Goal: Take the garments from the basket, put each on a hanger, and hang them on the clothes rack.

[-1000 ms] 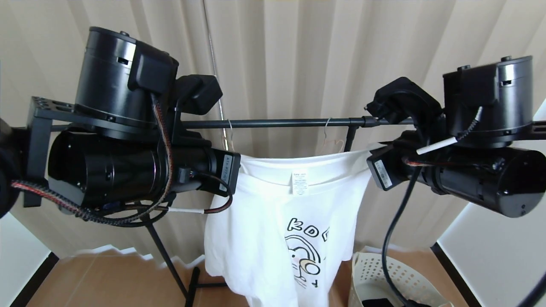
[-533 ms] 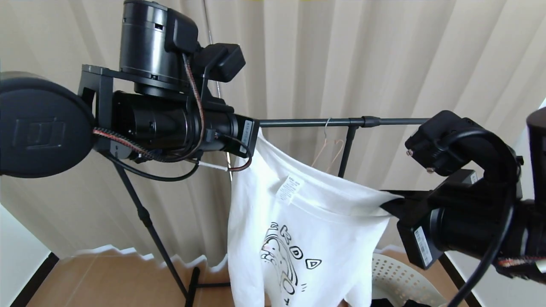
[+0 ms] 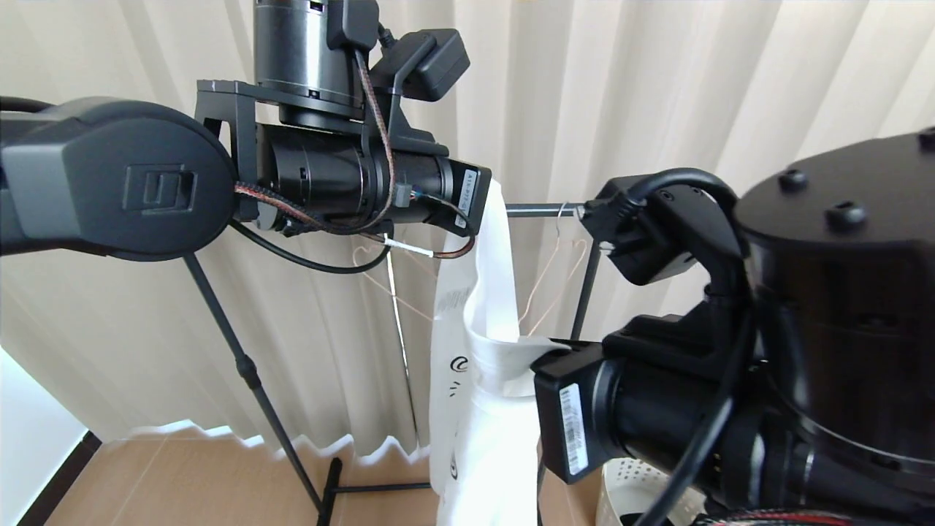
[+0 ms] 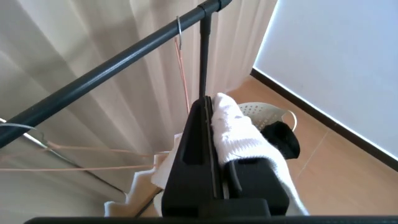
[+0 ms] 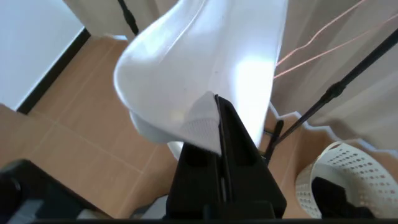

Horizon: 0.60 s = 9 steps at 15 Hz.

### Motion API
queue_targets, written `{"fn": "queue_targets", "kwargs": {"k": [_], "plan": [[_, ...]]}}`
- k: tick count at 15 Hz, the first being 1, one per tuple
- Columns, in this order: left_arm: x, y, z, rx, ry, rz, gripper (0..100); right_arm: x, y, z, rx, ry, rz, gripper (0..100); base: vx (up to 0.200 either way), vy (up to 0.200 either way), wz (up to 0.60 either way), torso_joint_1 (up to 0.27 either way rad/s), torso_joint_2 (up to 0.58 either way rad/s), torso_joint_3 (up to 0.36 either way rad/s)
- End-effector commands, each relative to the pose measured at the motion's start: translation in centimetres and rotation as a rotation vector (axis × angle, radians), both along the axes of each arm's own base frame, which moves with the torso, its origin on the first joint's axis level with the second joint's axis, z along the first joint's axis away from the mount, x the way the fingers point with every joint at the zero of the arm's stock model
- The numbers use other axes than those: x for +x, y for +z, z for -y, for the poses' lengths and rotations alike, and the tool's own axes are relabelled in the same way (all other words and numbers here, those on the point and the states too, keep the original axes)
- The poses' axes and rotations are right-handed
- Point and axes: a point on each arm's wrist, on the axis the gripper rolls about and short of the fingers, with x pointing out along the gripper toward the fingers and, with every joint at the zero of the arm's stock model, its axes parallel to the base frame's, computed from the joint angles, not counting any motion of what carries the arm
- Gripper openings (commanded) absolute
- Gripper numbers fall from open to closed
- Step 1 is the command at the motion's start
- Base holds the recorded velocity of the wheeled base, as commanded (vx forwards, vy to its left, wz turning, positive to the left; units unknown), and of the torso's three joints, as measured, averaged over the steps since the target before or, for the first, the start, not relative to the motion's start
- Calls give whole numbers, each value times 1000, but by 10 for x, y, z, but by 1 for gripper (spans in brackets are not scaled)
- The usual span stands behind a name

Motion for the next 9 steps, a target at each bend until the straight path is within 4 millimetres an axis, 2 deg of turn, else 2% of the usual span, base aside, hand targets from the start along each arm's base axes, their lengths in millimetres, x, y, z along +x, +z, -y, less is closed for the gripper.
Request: {"fn": "queue_targets", "kwargs": {"k": [1,5,6,8,9], "plan": [[1,-2,2,2,-2,-4,0,6,-11,-18,-25,-8,-16,0,0,0,0,0,0,0],[1,0,0,0,15,-3,0,10,-1,17,3,-85,-9,0,0,0,0,0,0,0],[-1,4,-5,-1,37,2,0,13,-1,37,-19,-133,-15,0,0,0,0,0,0,0],[-4,5,-13,32,114,-9,0,25,-5,56,-60,-215,-25,0,0,0,0,0,0,0],[-7,4,-20,79,189,-36,0,46,-10,68,-126,-301,-19,0,0,0,0,0,0,0]]}}
